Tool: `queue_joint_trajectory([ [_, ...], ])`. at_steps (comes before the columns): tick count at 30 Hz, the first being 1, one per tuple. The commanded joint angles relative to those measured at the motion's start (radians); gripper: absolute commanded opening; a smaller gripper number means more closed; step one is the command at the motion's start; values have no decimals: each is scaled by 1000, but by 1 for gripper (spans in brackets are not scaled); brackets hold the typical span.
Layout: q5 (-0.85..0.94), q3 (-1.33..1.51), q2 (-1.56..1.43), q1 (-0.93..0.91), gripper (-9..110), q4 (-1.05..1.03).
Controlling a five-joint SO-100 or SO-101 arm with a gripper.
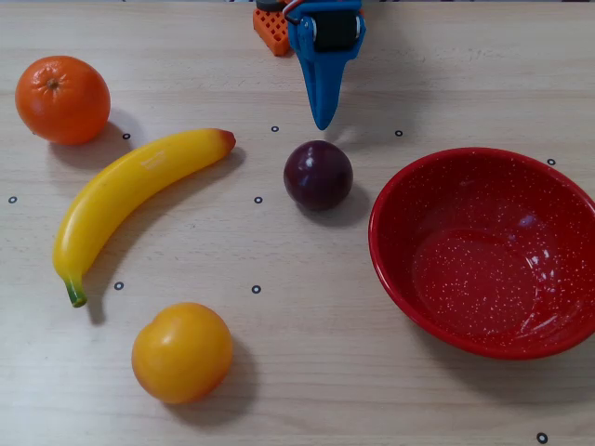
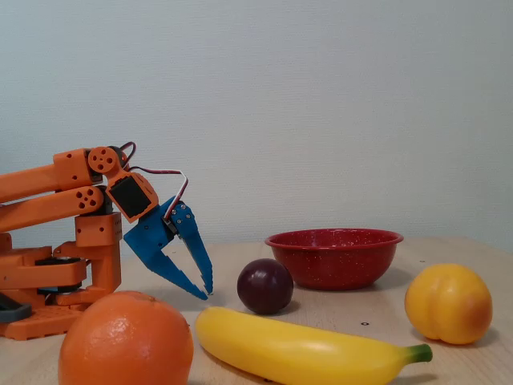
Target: Put banana in the red bowl.
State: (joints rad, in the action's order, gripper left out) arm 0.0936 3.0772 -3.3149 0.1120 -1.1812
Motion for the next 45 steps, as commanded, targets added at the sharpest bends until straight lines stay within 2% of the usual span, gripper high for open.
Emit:
queue_joint_trajectory([
  [1, -20, 12, -17, -18, 0, -6],
  [31, -18, 12, -17, -26, 0, -6],
  [45, 46, -5, -6, -25, 0, 11],
])
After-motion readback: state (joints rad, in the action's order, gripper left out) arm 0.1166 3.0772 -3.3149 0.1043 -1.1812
